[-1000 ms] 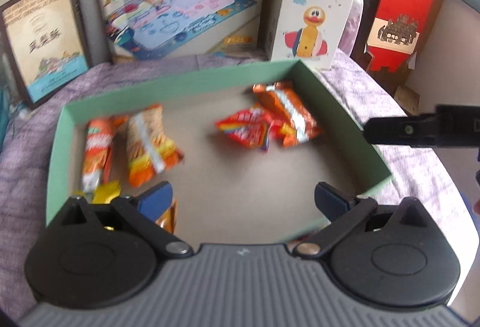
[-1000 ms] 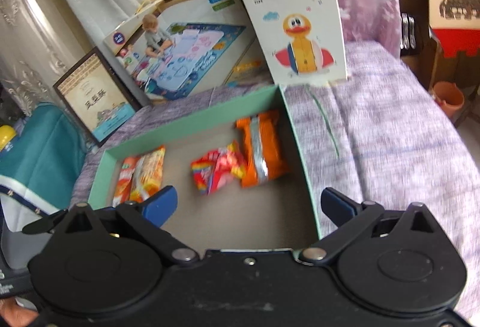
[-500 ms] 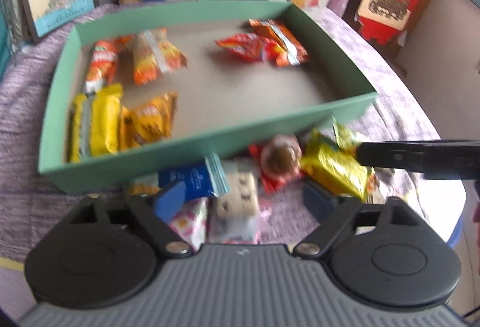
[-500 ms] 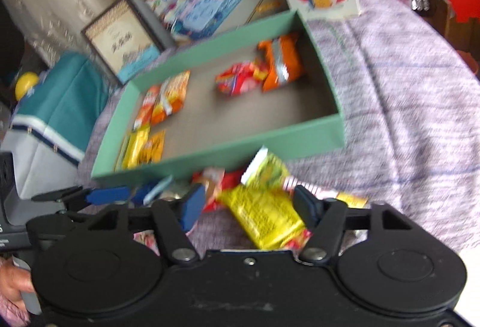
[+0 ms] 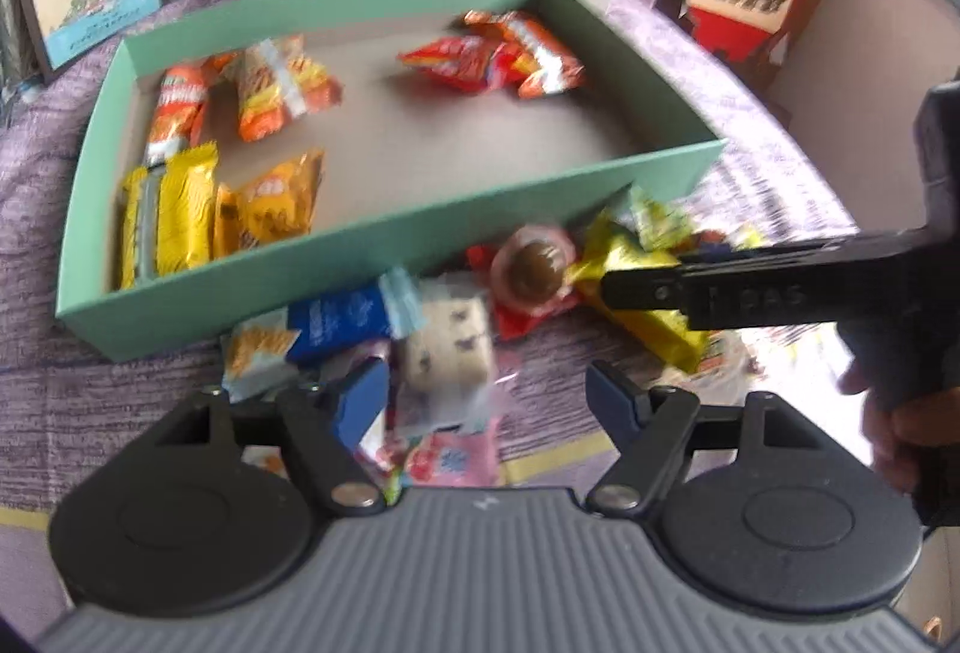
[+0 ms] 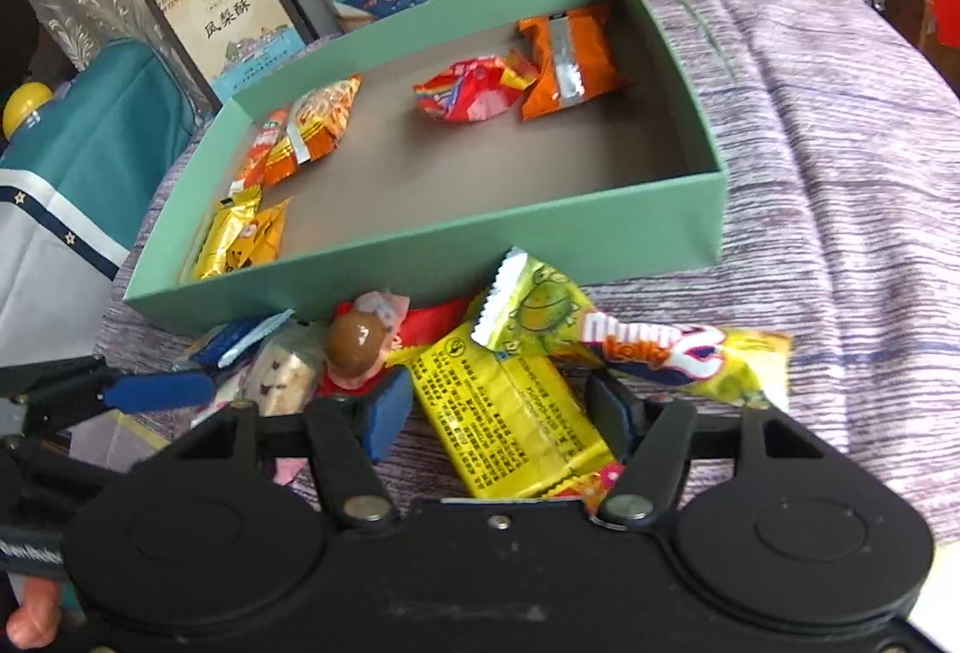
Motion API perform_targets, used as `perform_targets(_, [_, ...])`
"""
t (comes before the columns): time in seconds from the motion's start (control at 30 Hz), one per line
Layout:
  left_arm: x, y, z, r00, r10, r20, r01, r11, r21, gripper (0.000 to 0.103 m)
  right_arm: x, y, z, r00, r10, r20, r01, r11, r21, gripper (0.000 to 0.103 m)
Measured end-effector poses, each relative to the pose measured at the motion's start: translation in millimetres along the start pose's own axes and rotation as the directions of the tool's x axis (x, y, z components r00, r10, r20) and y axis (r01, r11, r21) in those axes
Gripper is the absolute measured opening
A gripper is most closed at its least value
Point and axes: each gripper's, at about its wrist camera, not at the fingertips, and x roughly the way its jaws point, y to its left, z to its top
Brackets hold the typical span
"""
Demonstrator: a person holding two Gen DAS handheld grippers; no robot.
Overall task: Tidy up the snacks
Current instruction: 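Move the left tool to the white square packet while the right tool reaches the yellow packet, then grasp the white packet with the left tool while the right tool grasps the yellow packet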
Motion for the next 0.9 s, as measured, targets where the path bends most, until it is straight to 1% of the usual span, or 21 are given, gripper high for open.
perform_targets(0.07, [5, 5, 0, 1.000, 0.024, 0.001, -0.024, 0.999, -0.020, 0.071, 3, 5, -2, 1.000, -0.005, 0.001, 0.005, 1.000, -0.018, 0.066])
perform_targets(0.13, [7, 8, 5, 0.999, 0.037, 0.009, -0.036, 0.999, -0.037, 0.071, 5, 11, -5, 0.999, -0.033, 0.011, 0.033, 0.998, -0.052, 0.065])
perform_targets(0.17, [8, 9, 8, 0.999, 0.031, 0.011, -0.030, 0.999, -0.043, 0.070, 5, 13, -6, 0.998, -0.058, 0.020, 0.059, 0.996, -0.071, 0.058])
perform_targets(0.2, [10, 10, 11, 1.000, 0.022, 0.012, -0.022, 0.999, -0.047, 0.061, 4, 15, -7, 0.997, -0.070, 0.026, 0.072, 0.994, -0.080, 0.053])
perform_targets(0.23, [13, 9, 13, 1.000, 0.008, 0.010, -0.008, 0.999, -0.043, 0.039, 4, 15, -7, 0.997, -0.077, 0.024, 0.078, 0.994, -0.072, 0.052])
perform_targets(0.27, [16, 6, 15, 1.000, 0.006, -0.003, -0.006, 0.999, -0.035, 0.033, 3, 13, -7, 0.996, -0.081, 0.028, 0.083, 0.995, -0.056, 0.048])
perform_targets(0.4, [19, -6, 11, 1.000, 0.000, -0.001, 0.000, 1.000, 0.018, 0.032, 0, 0, -7, 0.997, -0.059, 0.042, 0.059, 0.998, 0.021, 0.048])
perform_targets(0.43, [19, -8, 9, 1.000, -0.002, -0.009, 0.002, 1.000, 0.027, 0.033, 0, -2, -9, 0.998, -0.054, 0.046, 0.053, 0.998, 0.027, 0.048])
perform_targets(0.5, [25, -9, 6, 0.999, 0.010, -0.042, -0.009, 0.999, 0.031, 0.038, -1, -4, -11, 0.997, -0.056, 0.054, 0.055, 0.998, 0.025, 0.048])
perform_targets(0.57, [29, -10, 4, 0.999, 0.020, -0.041, -0.018, 0.999, 0.034, 0.038, -1, -3, -12, 0.996, -0.062, 0.060, 0.061, 0.998, 0.020, 0.048])
perform_targets(0.6, [29, -12, 4, 0.999, 0.024, -0.037, -0.022, 0.999, 0.041, 0.038, -1, -3, -12, 0.996, -0.066, 0.064, 0.065, 0.998, 0.020, 0.048])
perform_targets(0.63, [29, -14, 4, 0.999, 0.029, -0.034, -0.027, 0.998, 0.053, 0.034, -1, -2, -13, 0.995, -0.070, 0.069, 0.069, 0.997, 0.019, 0.048])
perform_targets(0.7, [28, -19, 3, 0.999, 0.046, -0.023, -0.044, 0.996, 0.073, 0.033, -3, 2, -13, 0.993, -0.085, 0.078, 0.083, 0.996, 0.020, 0.047])
perform_targets(0.8, [21, -19, 3, 0.999, 0.031, -0.022, -0.029, 0.998, 0.063, 0.033, -8, 3, -15, 0.995, -0.054, 0.082, 0.049, 0.997, 0.060, 0.047])
perform_targets(0.9, [7, -15, 3, 1.000, 0.018, 0.000, -0.018, 0.999, 0.049, 0.033, -14, 1, -14, 0.997, -0.018, 0.080, 0.010, 0.995, 0.101, 0.047])
